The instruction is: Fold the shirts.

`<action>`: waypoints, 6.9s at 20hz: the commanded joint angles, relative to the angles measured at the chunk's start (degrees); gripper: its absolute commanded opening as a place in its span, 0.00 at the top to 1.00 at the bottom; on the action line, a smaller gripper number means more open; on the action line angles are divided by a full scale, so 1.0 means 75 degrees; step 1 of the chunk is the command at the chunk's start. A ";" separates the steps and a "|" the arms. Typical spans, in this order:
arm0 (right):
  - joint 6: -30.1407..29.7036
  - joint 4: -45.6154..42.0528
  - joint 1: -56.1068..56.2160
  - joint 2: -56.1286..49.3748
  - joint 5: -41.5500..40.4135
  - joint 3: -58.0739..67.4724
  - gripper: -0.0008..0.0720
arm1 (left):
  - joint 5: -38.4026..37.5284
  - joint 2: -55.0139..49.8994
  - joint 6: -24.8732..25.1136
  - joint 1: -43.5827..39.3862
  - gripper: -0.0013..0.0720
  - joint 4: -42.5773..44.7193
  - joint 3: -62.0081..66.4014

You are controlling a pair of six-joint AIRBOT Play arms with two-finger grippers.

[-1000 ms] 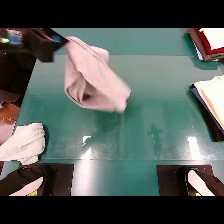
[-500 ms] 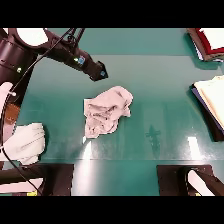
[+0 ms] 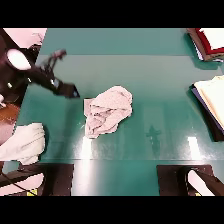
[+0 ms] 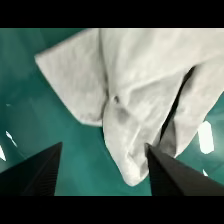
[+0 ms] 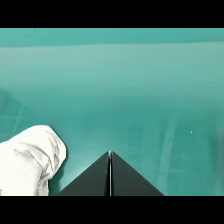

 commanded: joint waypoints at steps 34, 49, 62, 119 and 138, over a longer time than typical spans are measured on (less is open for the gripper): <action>0.1390 -0.1527 0.5761 -0.3453 -0.2908 -0.2393 0.97 | 0.0259 0.1075 0.0152 -0.0242 0.95 0.0268 0.0044; 0.1550 -0.2958 0.3815 0.0699 0.0895 0.1996 0.97 | -0.0262 0.2987 0.0192 0.0609 0.95 0.0026 0.6901; 0.1294 -0.0638 0.4004 -0.1810 0.1107 -0.2087 0.97 | -0.0361 0.0111 0.0396 0.0609 0.95 0.0009 0.2906; -0.0318 -0.0236 0.1209 0.1014 -0.0842 0.1306 0.97 | 0.0323 0.3045 0.0259 0.0609 0.95 0.0373 0.7003; 0.0618 -0.0813 0.2384 -0.3515 -0.0784 -0.2264 0.97 | 0.0023 -0.1530 0.1256 0.0609 0.95 0.0341 0.2734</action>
